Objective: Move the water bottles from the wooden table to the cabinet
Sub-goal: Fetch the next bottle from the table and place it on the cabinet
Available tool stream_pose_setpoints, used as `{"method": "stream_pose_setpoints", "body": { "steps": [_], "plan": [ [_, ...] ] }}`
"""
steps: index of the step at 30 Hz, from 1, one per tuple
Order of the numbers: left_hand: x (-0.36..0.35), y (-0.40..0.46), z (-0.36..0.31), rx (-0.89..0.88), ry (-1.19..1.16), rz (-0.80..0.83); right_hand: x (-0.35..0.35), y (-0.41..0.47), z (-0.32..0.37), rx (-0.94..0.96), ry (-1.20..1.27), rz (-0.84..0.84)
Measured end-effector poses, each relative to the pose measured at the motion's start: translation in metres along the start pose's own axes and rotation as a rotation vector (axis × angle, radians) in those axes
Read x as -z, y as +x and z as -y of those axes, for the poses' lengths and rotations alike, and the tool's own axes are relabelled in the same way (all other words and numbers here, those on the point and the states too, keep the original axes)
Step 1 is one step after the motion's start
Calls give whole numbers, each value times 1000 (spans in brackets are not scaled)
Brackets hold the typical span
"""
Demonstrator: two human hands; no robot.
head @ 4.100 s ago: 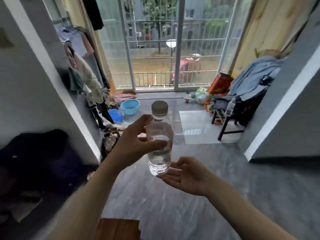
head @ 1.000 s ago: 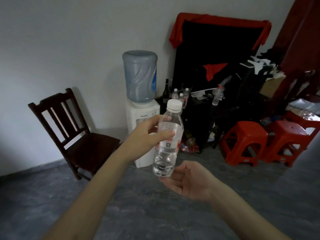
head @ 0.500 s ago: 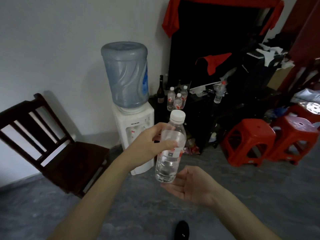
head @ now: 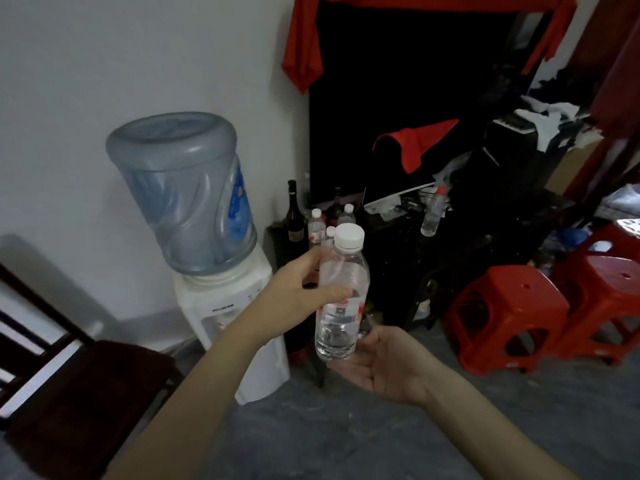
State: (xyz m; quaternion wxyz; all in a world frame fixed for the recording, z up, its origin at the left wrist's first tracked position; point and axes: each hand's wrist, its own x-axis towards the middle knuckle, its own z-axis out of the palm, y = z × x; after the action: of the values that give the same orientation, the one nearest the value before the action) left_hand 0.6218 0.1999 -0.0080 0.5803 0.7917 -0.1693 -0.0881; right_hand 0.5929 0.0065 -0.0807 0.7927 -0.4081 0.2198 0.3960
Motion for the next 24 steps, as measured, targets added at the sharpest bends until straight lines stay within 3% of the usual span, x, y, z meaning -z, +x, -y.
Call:
{"method": "stream_pose_setpoints", "body": {
  "steps": [24],
  "plan": [
    [11,296,102,64,-37,116,97,181,222,-69,195,-87]
  ]
}}
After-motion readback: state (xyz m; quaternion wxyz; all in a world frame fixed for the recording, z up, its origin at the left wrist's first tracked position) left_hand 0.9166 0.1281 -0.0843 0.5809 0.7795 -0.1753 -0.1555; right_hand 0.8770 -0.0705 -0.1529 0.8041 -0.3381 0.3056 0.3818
